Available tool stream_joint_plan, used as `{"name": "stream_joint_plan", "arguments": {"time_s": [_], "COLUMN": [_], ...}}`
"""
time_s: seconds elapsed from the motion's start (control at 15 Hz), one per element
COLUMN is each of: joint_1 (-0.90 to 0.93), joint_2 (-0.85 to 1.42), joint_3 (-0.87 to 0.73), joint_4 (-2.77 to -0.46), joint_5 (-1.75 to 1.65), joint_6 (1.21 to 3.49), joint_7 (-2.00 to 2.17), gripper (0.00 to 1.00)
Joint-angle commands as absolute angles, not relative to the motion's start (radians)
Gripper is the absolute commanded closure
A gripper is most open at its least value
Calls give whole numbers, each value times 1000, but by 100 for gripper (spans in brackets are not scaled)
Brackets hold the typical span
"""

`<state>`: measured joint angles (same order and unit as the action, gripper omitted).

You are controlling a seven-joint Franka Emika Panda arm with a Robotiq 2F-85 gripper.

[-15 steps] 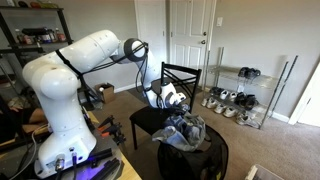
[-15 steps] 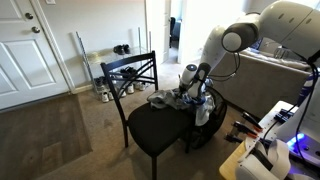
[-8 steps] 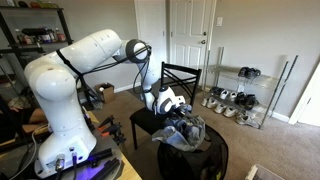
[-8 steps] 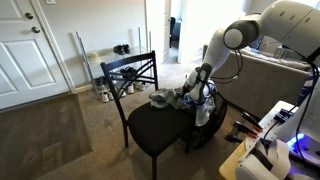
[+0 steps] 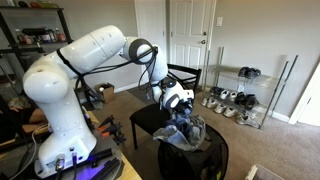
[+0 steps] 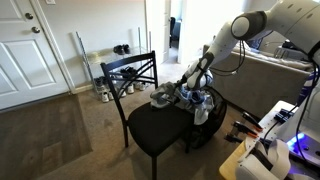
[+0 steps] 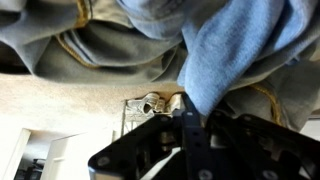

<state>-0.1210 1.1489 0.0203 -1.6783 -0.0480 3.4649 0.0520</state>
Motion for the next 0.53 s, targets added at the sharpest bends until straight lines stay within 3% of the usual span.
{"name": "stream_joint_plan", "arguments": {"time_s": [0.0, 0.47], "joint_1": [-148, 202], "joint_2": [1104, 1006], "joint_3": [36, -370], "joint_4": [-1683, -2003], "joint_5": [-16, 346], "joint_6": [3463, 3458], "joint_7": [65, 74], "gripper": [95, 95]}}
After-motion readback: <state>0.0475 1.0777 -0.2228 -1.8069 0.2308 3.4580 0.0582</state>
